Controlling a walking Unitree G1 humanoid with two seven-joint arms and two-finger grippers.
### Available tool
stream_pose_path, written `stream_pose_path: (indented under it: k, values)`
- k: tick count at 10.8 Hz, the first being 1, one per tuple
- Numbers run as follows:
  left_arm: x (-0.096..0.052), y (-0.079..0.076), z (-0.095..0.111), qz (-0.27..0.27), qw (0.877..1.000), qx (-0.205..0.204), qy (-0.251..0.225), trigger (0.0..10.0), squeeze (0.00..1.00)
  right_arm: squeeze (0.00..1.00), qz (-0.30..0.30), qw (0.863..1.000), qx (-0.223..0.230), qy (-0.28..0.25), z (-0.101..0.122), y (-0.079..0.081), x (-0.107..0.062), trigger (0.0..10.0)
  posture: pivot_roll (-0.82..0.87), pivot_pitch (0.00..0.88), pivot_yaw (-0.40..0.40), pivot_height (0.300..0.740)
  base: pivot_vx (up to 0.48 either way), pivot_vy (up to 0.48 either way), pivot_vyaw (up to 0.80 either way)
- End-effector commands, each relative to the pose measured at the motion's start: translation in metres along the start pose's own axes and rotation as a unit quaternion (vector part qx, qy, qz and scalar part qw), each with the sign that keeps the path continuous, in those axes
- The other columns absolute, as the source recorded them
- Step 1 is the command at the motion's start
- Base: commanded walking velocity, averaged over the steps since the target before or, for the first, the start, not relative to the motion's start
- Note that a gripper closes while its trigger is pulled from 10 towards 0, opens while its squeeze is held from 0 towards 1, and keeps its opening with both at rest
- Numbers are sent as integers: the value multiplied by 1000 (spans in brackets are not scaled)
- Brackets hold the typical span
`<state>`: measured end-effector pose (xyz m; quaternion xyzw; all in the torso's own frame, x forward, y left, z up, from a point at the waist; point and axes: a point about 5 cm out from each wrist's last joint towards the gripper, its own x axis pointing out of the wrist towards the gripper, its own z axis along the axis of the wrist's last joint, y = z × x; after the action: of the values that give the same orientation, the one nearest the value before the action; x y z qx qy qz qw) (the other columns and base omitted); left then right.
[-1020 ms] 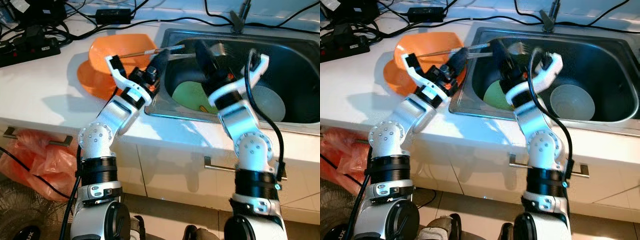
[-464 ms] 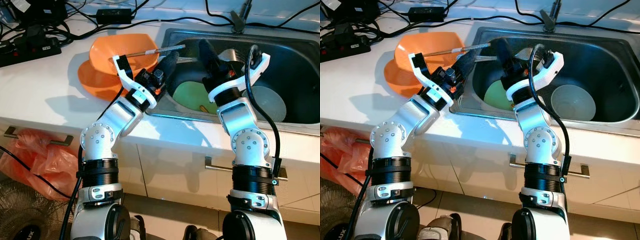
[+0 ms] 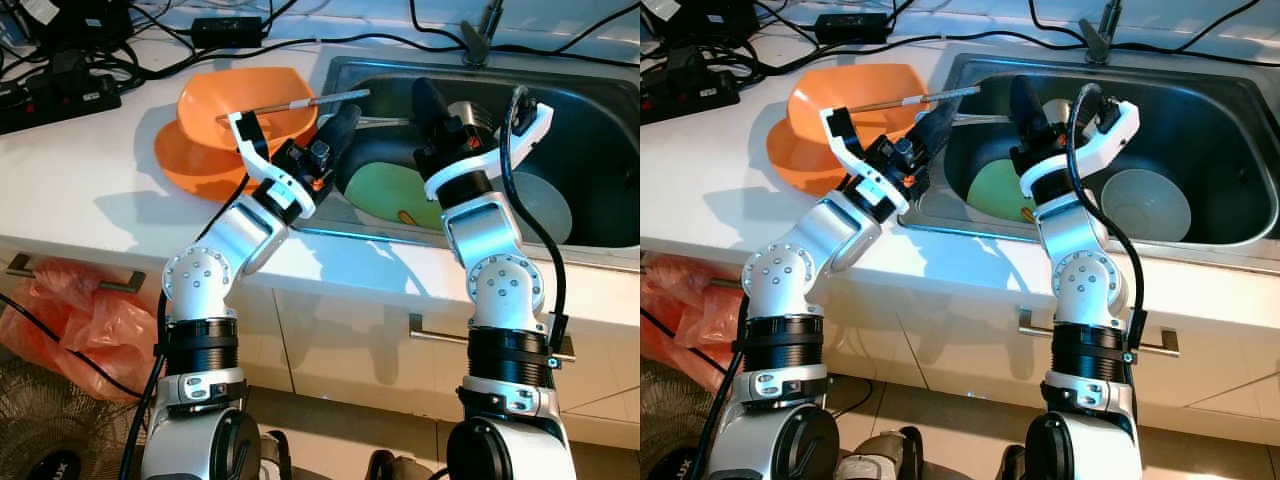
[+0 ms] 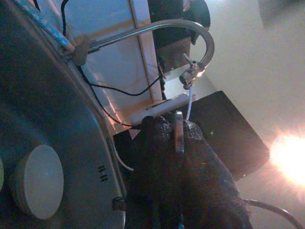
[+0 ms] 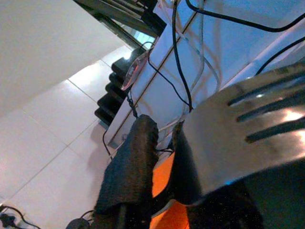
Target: Kitchen organization
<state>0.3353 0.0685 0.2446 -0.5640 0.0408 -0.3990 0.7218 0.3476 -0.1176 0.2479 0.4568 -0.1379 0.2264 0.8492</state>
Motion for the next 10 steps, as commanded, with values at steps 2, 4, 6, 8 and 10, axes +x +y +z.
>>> stream_pose_path:
  k: [2,4,6,8,10]
  values:
    - [3,-2,-10,-10,1000,-3,4,0,0,0,-6,1000,6,-4,2,0,2,0,110,151,37,740,0,0,0]
    - [2,4,-8,10,1000,6,-4,902,0,0,-5,1000,12,-10,4,3,4,0,108,151,35,740,0,0,0]
    - [-1,16,0,51,998,19,-33,0,0,0,-10,1000,10,-21,10,4,7,0,108,152,33,740,0,0,0]
    - [-2,21,1,69,996,38,-32,2314,0,0,-13,1000,8,-25,12,4,8,0,108,152,34,740,0,0,0]
    - [-2,26,-3,89,995,51,-21,10000,1000,0,-26,999,-2,-35,16,2,9,0,108,153,35,740,0,0,0]
